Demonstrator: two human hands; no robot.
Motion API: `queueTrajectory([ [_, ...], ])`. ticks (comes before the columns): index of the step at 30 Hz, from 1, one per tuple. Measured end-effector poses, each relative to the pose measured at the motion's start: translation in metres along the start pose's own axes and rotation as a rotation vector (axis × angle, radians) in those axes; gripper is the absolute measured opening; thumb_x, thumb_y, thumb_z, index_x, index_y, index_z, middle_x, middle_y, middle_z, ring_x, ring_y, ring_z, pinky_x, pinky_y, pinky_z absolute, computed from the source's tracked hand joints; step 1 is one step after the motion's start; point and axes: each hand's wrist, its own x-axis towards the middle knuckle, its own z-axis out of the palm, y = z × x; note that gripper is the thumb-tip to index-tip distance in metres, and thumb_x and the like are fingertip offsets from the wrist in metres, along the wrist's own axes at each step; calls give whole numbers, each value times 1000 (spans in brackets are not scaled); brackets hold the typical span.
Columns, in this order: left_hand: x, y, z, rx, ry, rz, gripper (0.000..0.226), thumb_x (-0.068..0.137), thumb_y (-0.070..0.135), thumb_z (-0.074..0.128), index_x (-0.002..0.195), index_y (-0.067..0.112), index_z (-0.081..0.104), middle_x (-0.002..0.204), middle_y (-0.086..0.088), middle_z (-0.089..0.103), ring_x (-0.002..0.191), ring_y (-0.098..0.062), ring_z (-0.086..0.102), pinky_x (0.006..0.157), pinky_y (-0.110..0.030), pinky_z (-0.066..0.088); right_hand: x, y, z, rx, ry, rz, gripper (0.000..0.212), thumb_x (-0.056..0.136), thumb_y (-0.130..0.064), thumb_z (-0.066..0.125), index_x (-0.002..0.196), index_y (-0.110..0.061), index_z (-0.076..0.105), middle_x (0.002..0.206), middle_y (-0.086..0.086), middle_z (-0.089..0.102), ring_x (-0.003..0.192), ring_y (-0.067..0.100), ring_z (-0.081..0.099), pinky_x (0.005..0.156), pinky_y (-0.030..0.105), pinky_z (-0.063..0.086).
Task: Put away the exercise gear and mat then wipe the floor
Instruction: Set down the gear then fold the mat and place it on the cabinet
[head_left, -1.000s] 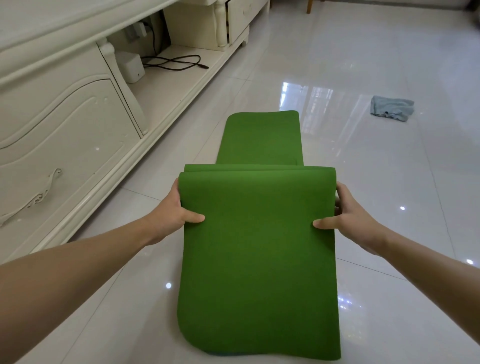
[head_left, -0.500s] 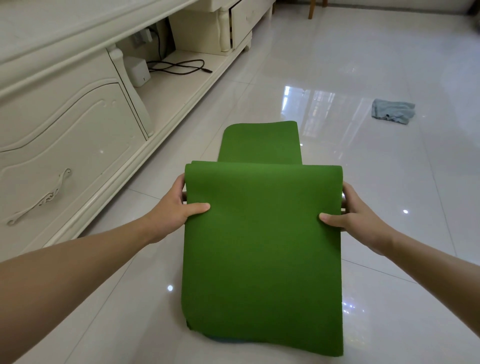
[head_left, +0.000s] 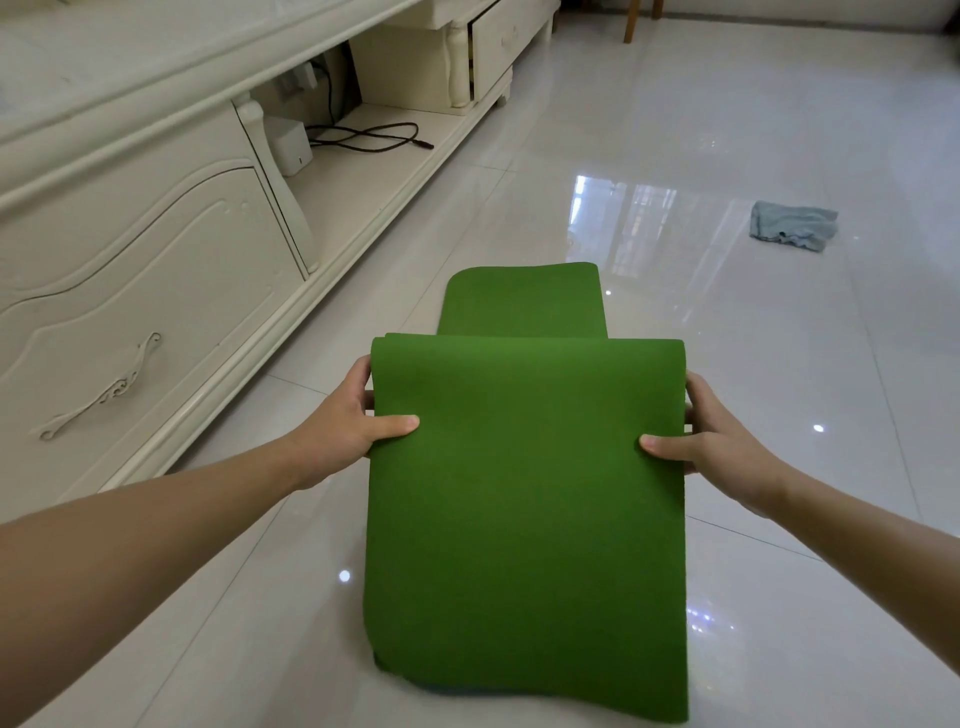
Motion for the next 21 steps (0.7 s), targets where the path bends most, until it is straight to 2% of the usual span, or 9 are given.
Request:
queueTrajectory([
  [8,4,-7,4,-78,37,-11,71,82,16,79,139,34,39,123,-5,64,109,-20,67,86,-39,59,8,7,-2,7,22,-8,68,87,0,66,135,-39,37,118,2,63,93,15,70,68,33,58],
  [11,1,-16,6,-89,-2,-61,92,68,19,90,141,34,36,126,-3,62,109,-17,67,87,-38,58,12,10,-1,29,40,-4,67,87,1,65,133,-40,38,118,4,62,94,18,71,69,36,58],
  [14,1,-24,8,-72,-35,-99,107,57,10,90,142,37,31,129,-2,60,115,-22,63,92,-45,56,16,13,-1,36,51,-9,67,87,-1,66,132,-41,39,120,5,62,96,20,70,74,41,59],
  [18,5,-26,11,-83,-13,-105,107,58,8,88,141,41,29,130,-1,59,117,-25,61,92,-51,56,16,18,-3,9,64,-30,69,85,-11,72,131,-49,38,123,5,59,96,23,70,83,46,58],
  [21,8,-29,13,-86,0,-110,103,66,0,87,141,42,29,127,-5,61,114,-27,63,88,-51,57,11,24,-7,-12,53,-24,79,80,-18,77,132,-58,33,123,1,57,95,23,70,86,44,56],
])
